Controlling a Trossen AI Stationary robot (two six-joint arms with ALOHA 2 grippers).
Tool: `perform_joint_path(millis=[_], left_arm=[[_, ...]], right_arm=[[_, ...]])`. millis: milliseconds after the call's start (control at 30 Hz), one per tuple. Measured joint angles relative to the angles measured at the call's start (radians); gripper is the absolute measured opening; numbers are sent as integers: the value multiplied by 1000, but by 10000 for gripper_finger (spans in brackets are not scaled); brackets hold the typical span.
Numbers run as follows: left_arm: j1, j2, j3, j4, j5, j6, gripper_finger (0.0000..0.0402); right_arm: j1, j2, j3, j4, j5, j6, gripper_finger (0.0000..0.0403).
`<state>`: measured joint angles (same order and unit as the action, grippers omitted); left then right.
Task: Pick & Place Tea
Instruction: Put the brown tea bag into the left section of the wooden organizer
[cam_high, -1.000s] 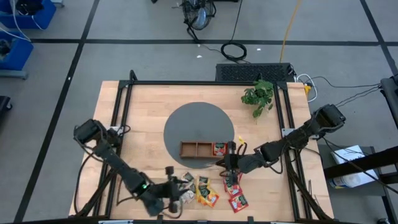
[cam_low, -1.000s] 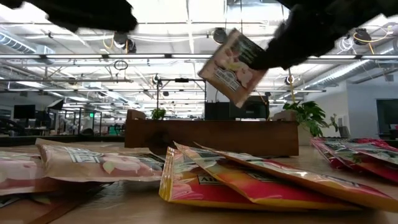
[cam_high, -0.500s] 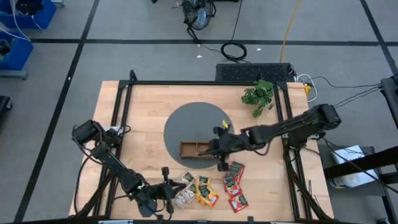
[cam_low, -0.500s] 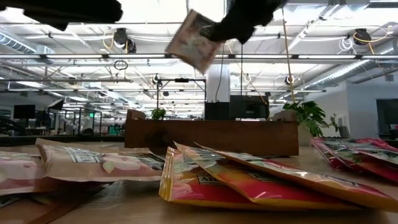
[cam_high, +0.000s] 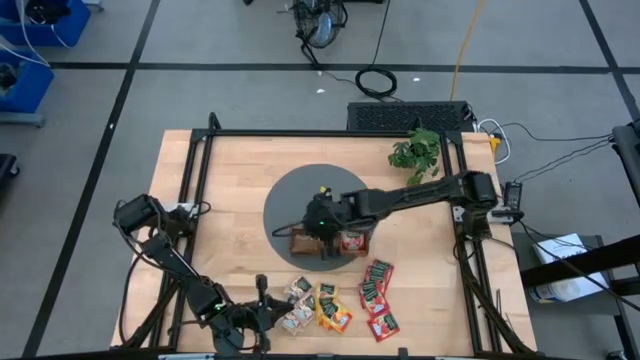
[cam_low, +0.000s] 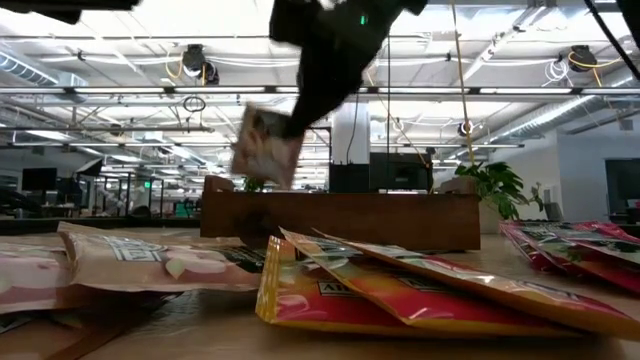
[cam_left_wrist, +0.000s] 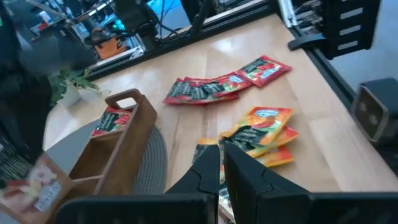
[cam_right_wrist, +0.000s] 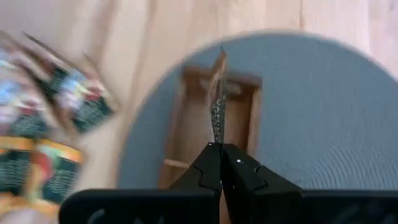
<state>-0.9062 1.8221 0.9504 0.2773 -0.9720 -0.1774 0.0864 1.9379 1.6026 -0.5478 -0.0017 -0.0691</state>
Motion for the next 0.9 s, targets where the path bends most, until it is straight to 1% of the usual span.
perform_joint_path(millis=[167, 267, 433, 633, 900], left_arm=[[-16, 0, 0, -16, -5, 0, 31], [-17, 0, 0, -17, -25, -2, 31], [-13, -1, 0, -19, -25, -5, 31], [-11, -1, 0, -19, -25, -9, 31], [-11, -1, 0, -18, -25, -9, 31]], right_arm=[[-11, 41, 8, 25, -1, -5, 0], [-16, 44, 9, 27, -2, -14, 0], [-16, 43, 9, 32, -1, -27, 0], [-15, 43, 9, -34, 2, -25, 0], [-17, 43, 9, 0, 3, -46, 0]])
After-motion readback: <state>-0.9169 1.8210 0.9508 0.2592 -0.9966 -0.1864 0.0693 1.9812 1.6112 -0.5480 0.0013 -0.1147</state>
